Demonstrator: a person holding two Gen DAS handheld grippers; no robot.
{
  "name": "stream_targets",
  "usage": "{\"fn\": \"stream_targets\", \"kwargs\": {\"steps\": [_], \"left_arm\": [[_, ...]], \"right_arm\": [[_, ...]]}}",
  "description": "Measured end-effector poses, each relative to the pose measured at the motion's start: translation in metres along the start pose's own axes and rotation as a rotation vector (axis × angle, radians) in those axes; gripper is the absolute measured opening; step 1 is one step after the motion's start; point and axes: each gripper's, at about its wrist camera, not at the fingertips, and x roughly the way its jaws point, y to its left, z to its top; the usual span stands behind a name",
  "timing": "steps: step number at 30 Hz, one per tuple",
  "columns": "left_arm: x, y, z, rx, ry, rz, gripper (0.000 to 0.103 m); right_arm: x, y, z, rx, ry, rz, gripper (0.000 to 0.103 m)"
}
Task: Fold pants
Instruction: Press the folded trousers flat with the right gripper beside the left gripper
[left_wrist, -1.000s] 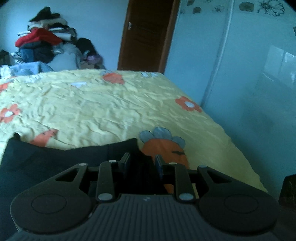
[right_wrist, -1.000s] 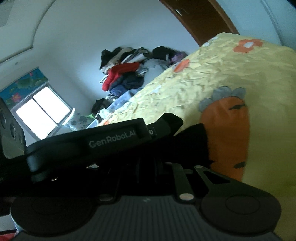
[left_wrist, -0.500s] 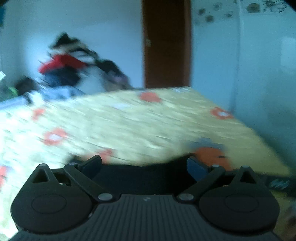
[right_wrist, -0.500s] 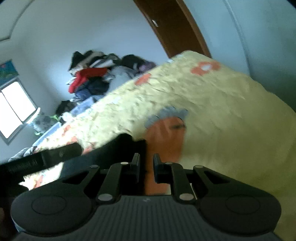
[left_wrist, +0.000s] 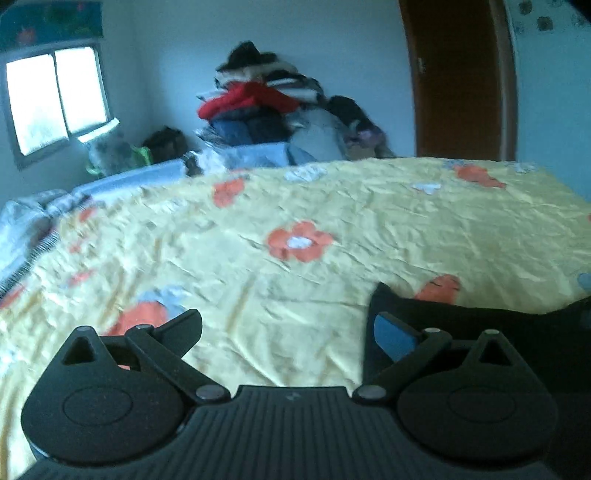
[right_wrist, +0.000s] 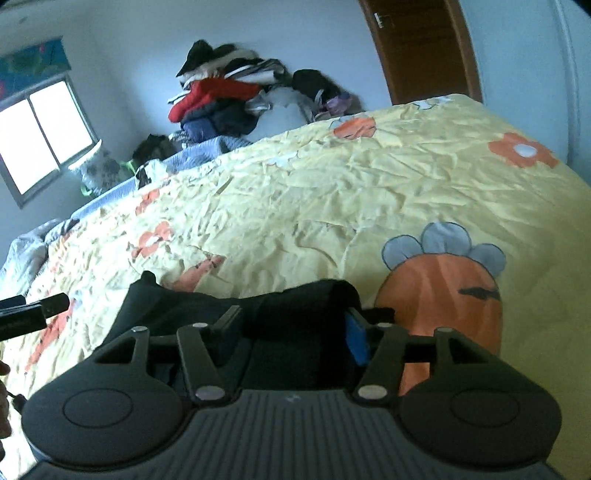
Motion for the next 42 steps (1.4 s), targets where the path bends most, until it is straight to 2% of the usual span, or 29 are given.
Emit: {"fn": "stream_targets", "kwargs": {"steps": [1, 3, 4, 5, 6, 12, 19, 21, 23, 24, 25, 27, 28, 30, 31, 32, 34, 36, 39, 42], "left_arm": [[0.001, -0.004, 0.0, 0.002, 0.003, -0.025, 0.101], [-0.002, -0.015, -0.003, 0.023, -0.003, -0.057, 0.101], [-0.002, -0.022, -0.005, 0.038, -0.006, -0.068, 0.101], [-0.004, -0.029, -0.007, 0.053, -0.006, -0.078, 0.101], [-0.005, -0.036, -0.009, 0.066, -0.008, -0.088, 0.101], [-0.009, -0.067, -0.015, 0.118, -0.027, -0.17, 0.101], [-0.001, -0.07, -0.018, 0.129, -0.014, -0.205, 0.101], [0.004, -0.069, -0.019, 0.126, 0.005, -0.217, 0.101], [0.011, -0.07, -0.021, 0.124, 0.039, -0.227, 0.101], [0.012, -0.069, -0.023, 0.12, 0.047, -0.231, 0.101], [0.013, -0.069, -0.025, 0.117, 0.051, -0.232, 0.101], [0.01, -0.066, -0.027, 0.094, 0.035, -0.219, 0.101], [0.009, -0.065, -0.027, 0.083, 0.022, -0.22, 0.101], [0.007, -0.067, -0.024, 0.069, 0.018, -0.233, 0.101], [0.008, -0.069, -0.023, 0.072, 0.028, -0.243, 0.101], [0.009, -0.073, -0.023, 0.081, 0.038, -0.251, 0.101], [0.013, -0.082, -0.026, 0.122, 0.076, -0.258, 0.101], [0.016, -0.09, -0.034, 0.169, 0.104, -0.254, 0.1], [0.012, -0.09, -0.038, 0.172, 0.072, -0.243, 0.101], [0.013, -0.09, -0.032, 0.156, 0.056, -0.212, 0.101]], "right_arm": [[0.001, 0.0, 0.0, -0.004, 0.006, 0.007, 0.024], [-0.003, 0.004, -0.003, -0.026, -0.008, 0.003, 0.019], [-0.006, 0.004, -0.003, -0.024, -0.015, 0.003, 0.014], [-0.009, 0.002, -0.003, -0.012, -0.024, 0.002, 0.004], [-0.013, 0.001, -0.003, -0.012, -0.035, -0.024, 0.002], [-0.025, -0.012, -0.004, -0.004, -0.033, -0.047, 0.002], [-0.027, -0.019, -0.009, -0.038, -0.032, -0.128, 0.002], [-0.02, -0.018, -0.012, -0.066, 0.004, -0.13, 0.003], [-0.024, -0.012, -0.011, -0.106, -0.011, -0.163, 0.013], [-0.028, -0.009, -0.01, -0.115, -0.025, -0.192, 0.025], [-0.035, -0.003, -0.008, -0.13, -0.056, -0.246, 0.03], [-0.05, 0.011, -0.01, -0.174, -0.129, -0.355, 0.03], [-0.056, 0.019, -0.012, -0.204, -0.15, -0.363, 0.03], [-0.06, 0.038, -0.019, -0.261, -0.136, -0.247, 0.03], [-0.057, 0.046, -0.025, -0.292, -0.099, -0.179, 0.03], [-0.052, 0.051, -0.029, -0.313, -0.07, -0.151, 0.03], [-0.036, 0.056, -0.041, -0.357, -0.005, -0.172, 0.029], [-0.032, 0.052, -0.049, -0.374, 0.003, -0.191, 0.03], [-0.041, 0.048, -0.045, -0.353, 0.025, -0.182, 0.031], [-0.048, 0.054, -0.04, -0.339, -0.012, -0.182, 0.031]]}}
